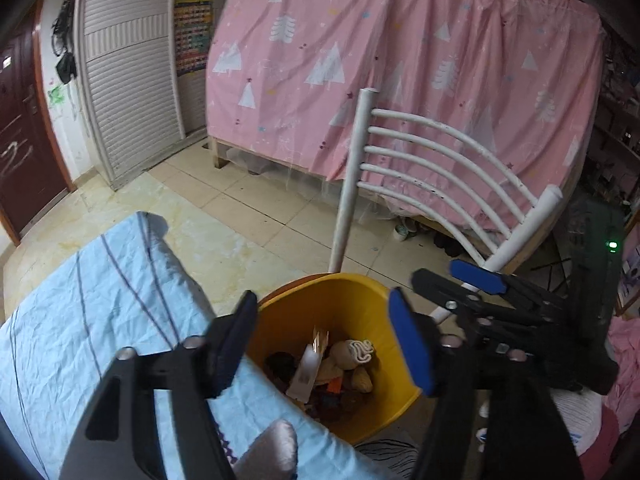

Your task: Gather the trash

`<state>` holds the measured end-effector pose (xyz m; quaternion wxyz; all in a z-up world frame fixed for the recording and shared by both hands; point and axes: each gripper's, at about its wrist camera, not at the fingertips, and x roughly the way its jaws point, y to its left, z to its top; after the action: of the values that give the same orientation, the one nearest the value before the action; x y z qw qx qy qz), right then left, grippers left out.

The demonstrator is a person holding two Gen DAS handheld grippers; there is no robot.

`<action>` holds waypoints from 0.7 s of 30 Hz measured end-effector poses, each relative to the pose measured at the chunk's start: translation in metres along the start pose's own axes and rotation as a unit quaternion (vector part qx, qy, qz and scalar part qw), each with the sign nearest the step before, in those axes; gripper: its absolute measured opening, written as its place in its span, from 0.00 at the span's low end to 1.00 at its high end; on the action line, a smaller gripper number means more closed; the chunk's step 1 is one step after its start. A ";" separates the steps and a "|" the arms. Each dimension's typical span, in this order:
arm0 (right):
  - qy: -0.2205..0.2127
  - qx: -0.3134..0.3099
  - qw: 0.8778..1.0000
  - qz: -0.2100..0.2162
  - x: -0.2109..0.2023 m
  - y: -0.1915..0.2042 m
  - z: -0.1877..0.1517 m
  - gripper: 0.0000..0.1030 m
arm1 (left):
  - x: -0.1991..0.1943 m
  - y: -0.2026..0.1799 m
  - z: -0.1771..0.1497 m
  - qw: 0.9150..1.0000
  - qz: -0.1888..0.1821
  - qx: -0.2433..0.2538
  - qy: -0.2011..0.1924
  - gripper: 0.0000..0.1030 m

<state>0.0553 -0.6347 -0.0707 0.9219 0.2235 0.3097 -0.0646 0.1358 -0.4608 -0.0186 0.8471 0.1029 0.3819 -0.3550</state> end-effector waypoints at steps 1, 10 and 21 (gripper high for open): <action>-0.002 -0.002 1.000 0.001 -0.002 0.002 0.000 0.69 | -0.001 0.002 -0.001 1.000 0.001 -0.002 0.000 0.59; -0.029 -0.034 0.999 -0.004 -0.018 0.036 0.003 0.94 | -0.040 0.027 -0.016 0.998 0.053 -0.009 -0.045 0.71; -0.052 -0.084 0.995 0.012 -0.032 0.096 -0.004 0.94 | -0.110 0.078 -0.050 0.986 0.121 -0.041 -0.108 0.84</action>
<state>0.0528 -0.5477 -0.0185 0.9532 0.1449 0.2626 -0.0387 0.1095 -0.3245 0.0186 0.9236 0.0747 0.2872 -0.2429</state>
